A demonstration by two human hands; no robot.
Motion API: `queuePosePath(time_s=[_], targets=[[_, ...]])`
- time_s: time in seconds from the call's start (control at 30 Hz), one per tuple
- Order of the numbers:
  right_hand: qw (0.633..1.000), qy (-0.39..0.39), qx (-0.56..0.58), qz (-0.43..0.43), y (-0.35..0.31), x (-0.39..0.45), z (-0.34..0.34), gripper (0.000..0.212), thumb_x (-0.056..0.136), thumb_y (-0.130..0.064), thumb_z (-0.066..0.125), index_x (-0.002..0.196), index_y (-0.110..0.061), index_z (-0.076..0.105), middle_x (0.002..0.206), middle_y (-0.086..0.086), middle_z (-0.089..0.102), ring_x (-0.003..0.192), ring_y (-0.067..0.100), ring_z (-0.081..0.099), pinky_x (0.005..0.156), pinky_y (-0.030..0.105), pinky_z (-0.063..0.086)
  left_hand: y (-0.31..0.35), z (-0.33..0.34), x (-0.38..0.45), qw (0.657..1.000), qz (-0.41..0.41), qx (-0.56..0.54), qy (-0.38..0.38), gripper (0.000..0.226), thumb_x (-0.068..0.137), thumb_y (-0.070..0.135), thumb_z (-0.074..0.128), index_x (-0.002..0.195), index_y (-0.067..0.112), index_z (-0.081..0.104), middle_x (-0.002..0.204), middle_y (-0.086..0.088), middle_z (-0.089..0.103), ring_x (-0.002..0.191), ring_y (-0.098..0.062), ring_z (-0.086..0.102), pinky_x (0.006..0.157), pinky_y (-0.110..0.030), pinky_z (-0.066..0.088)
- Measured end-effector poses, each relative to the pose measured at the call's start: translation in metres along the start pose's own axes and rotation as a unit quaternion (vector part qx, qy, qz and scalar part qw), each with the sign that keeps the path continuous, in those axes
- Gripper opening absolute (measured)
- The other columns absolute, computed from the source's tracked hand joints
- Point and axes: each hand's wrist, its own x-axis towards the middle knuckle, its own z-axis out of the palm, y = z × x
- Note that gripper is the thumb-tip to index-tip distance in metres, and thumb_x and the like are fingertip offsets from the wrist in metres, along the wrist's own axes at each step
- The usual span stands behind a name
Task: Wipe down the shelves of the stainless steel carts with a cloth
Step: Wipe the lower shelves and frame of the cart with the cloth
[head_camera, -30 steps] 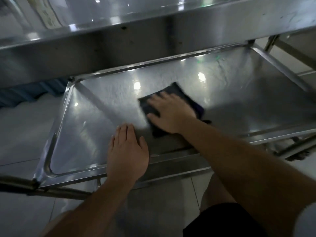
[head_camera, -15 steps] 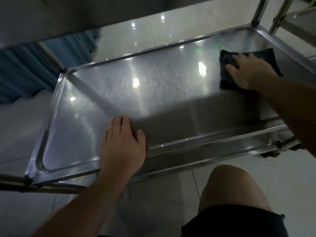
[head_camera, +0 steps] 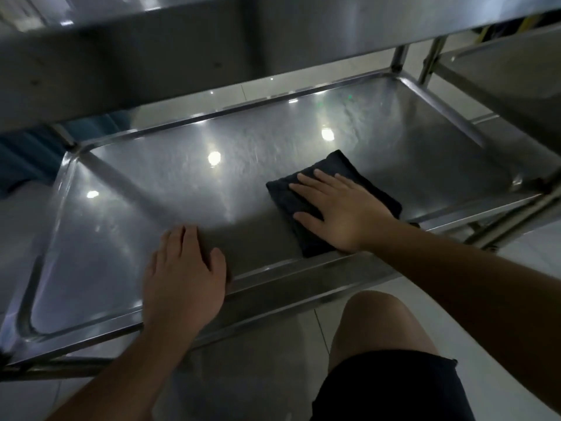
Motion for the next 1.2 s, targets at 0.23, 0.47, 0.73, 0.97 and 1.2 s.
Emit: queuePosePath(time_s=[0.23,0.47,0.73,0.97,1.2], targets=[[0.988,0.003,-0.030,0.148,0.148,-0.036,-0.021,0.087,0.090,-0.082,0.005,0.164,-0.038,0.012,0.173,-0.010,0.012,0.159,0.017,0.010,0.127,0.044,0.011,0.002,-0.003,-0.001,1.000,-0.006,-0.001,-0.003,0.054,0.105,0.050,0.034,0.149,0.018,0.040,0.158,-0.010,0.042,0.143,-0.035,0.045,0.118,-0.059,0.039],[0.960,0.005,-0.022,0.278,0.230,-0.055,-0.032,0.093,0.087,-0.081,0.004,0.165,-0.031,0.012,0.174,-0.001,0.011,0.159,0.026,0.011,0.126,0.051,0.011,0.007,-0.001,-0.004,0.999,-0.009,0.024,-0.023,0.060,0.107,0.047,0.039,0.156,0.013,0.036,0.164,-0.014,0.036,0.149,-0.038,0.038,0.120,-0.059,0.036],[0.968,0.034,-0.043,0.244,0.245,0.015,-0.050,0.069,0.105,-0.065,0.027,0.162,-0.027,0.026,0.168,0.015,0.028,0.149,0.043,0.032,0.121,0.059,0.023,0.004,0.001,-0.004,1.000,-0.005,0.013,-0.013,0.070,0.105,0.054,0.036,0.163,0.014,0.030,0.171,-0.010,0.030,0.158,-0.029,0.025,0.128,-0.051,0.023],[0.956,0.046,-0.019,0.289,0.240,0.042,-0.036,0.085,0.088,-0.083,0.019,0.151,-0.029,0.030,0.153,0.025,0.043,0.129,0.054,0.049,0.109,0.064,0.040,0.004,0.007,-0.003,1.000,-0.010,0.007,0.015,0.077,0.099,0.062,0.023,0.161,0.016,0.031,0.168,-0.009,0.034,0.155,-0.030,0.031,0.127,-0.053,0.027],[0.979,0.005,-0.018,0.202,0.141,-0.014,-0.022,0.103,0.085,-0.080,-0.002,0.163,-0.018,0.023,0.171,0.010,0.022,0.155,0.036,0.021,0.124,0.055,0.022,0.005,0.008,-0.001,1.000,-0.005,0.019,0.001,0.082,0.098,0.061,0.014,0.166,0.015,0.018,0.174,-0.010,0.020,0.162,-0.028,0.012,0.130,-0.044,0.009]])
